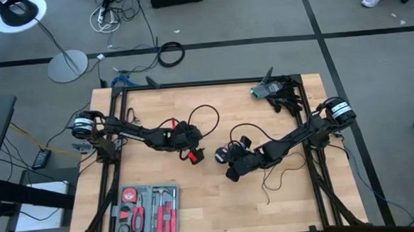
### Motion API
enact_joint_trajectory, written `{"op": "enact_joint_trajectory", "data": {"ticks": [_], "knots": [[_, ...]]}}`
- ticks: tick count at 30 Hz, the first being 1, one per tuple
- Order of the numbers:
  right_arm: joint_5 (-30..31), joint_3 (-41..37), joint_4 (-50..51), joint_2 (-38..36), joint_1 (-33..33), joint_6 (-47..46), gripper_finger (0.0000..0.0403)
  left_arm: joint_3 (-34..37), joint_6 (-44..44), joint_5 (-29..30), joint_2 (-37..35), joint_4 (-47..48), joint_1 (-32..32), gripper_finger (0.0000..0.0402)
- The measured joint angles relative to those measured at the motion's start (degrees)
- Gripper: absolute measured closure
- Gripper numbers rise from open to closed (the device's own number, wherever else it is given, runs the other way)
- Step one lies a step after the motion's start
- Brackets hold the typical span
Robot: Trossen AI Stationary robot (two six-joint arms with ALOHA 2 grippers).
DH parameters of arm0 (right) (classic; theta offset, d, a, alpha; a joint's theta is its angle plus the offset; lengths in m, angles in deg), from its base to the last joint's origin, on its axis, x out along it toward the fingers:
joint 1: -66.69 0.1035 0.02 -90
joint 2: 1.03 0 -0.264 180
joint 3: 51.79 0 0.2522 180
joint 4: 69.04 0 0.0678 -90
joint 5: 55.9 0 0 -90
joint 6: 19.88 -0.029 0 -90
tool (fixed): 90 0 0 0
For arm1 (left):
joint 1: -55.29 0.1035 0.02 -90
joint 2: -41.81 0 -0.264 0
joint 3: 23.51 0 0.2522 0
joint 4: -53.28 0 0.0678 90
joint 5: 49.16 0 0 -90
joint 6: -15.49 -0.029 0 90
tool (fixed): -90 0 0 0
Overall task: Coil cords
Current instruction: Uncoil the black wire from the spool
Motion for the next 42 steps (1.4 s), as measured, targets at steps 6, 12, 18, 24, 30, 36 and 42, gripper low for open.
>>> {"op": "enact_joint_trajectory", "data": {"ticks": [6, 12, 18, 24, 30, 36, 42], "knots": [[0.03, 0.0, 1.95, 0.0, 0.0, 0.04, 0.0275, -0.01, -0.22, -0.14, 0.0, -5.52, 0.0, 0.0007], [0.81, -0.02, 6.63, -3.53, 0.02, -0.11, 0.0283, -0.02, -1.43, -4.8, 0.14, -9.39, 0.0, 0.0007], [2.59, 0.01, 21.37, -8.42, 1.29, -8.0, 0.0307, -0.02, -1.88, -5.71, 0.22, -10.32, 0.0, 0.0006], [-2.24, -2.1, 17.07, -5.59, 2.71, -11.3, 0.0334, -0.02, -1.87, -5.75, 0.22, -12.2, 0.0, 0.0006], [-4.6, -2.7, -3.03, 2.94, -0.17, 0.97, 0.0397, -0.02, -1.66, -5.82, 0.22, -14.3, 0.0, 0.0006], [-6.09, -0.08, -6.62, 6.88, -4.33, 3.92, 0.0386, -0.02, -1.6, -7.19, 0.22, -13.58, 0.0, 0.0006], [-6.64, 0.22, -2.28, 3.17, -3.0, 6.06, 0.0398, -0.02, -1.87, -7.35, 0.27, -12.49, 0.11, 0.0006]]}}
